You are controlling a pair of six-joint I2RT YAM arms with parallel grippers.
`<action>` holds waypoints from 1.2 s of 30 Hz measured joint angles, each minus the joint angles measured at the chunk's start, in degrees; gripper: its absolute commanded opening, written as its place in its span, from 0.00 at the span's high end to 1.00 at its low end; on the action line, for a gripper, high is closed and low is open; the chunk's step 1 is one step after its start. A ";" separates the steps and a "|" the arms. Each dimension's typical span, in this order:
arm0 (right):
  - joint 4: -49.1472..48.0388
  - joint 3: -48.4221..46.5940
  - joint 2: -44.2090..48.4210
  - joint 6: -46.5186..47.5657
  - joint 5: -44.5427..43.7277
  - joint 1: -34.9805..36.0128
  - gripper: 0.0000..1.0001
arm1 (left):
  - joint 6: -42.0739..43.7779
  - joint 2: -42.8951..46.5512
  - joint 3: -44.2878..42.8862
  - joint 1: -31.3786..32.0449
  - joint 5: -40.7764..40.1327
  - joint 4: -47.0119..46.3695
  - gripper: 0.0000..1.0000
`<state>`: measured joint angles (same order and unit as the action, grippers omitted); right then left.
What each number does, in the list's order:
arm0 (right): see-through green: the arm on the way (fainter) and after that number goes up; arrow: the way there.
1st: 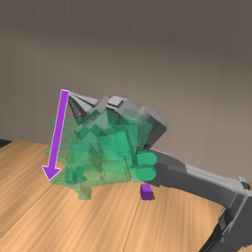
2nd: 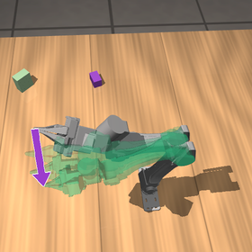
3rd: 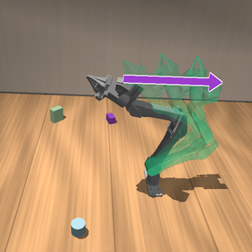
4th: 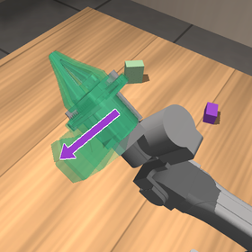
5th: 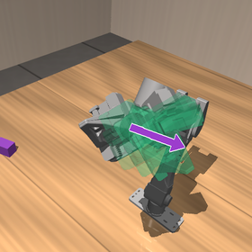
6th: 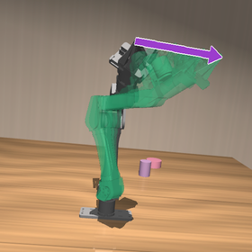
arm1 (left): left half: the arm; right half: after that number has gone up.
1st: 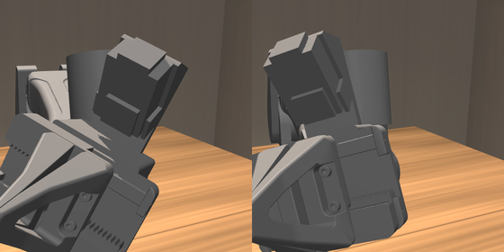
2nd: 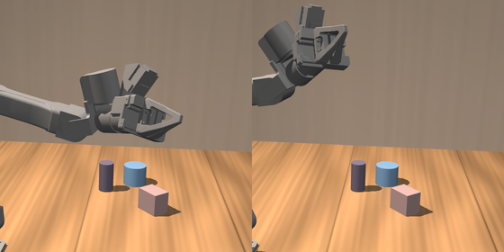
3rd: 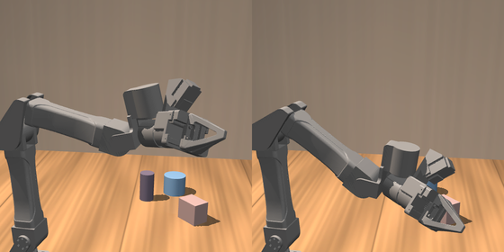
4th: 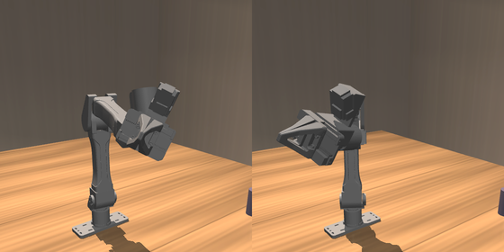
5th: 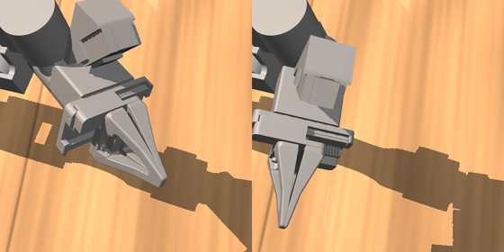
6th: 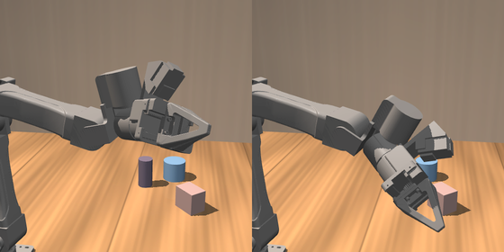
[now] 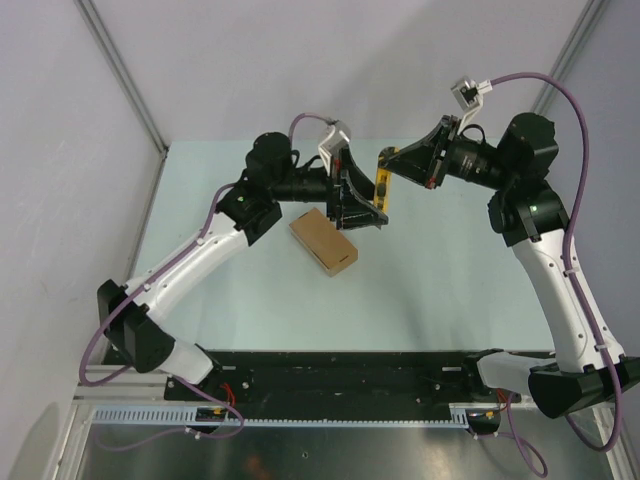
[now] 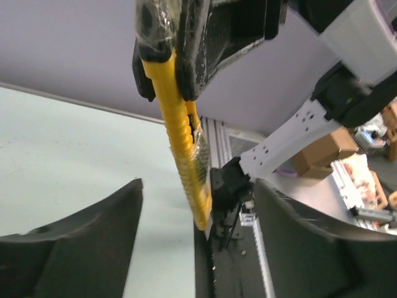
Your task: Unpack the express box
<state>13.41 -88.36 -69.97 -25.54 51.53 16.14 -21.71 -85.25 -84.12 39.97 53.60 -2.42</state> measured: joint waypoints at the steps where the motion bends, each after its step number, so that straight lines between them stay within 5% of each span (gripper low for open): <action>1: -1.62 0.37 0.09 -1.03 -0.22 0.13 1.00 | -0.20 0.50 -0.11 -0.02 -0.50 0.00 0.11; 8: -17.16 4.28 1.11 -10.14 -3.67 0.15 1.00 | -2.78 6.45 0.94 -0.02 -8.46 -4.52 0.04; 18: -35.65 5.42 2.08 -21.11 -7.06 0.20 1.00 | -20.22 12.17 13.46 -0.02 -22.67 -23.32 0.04; 20: -37.57 5.44 2.05 -22.38 -7.50 0.33 1.00 | -23.52 11.43 14.93 0.02 -24.52 -26.01 0.09; 31: -41.03 7.02 2.05 -24.46 -8.74 1.33 1.00 | -29.97 10.51 16.39 2.21 -29.05 -38.36 0.68; 33: -41.16 7.02 2.05 -24.44 -8.85 1.33 1.00 | -29.92 10.51 16.55 2.34 -28.83 -39.52 0.65; 36: -41.16 7.02 2.05 -24.41 -9.16 1.40 1.00 | -29.97 10.25 16.55 2.45 -28.02 -40.87 0.47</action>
<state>-27.75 -81.34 -67.92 -49.95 42.37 17.54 -51.68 -75.00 -67.57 42.41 25.58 -43.29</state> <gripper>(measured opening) 0.055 0.433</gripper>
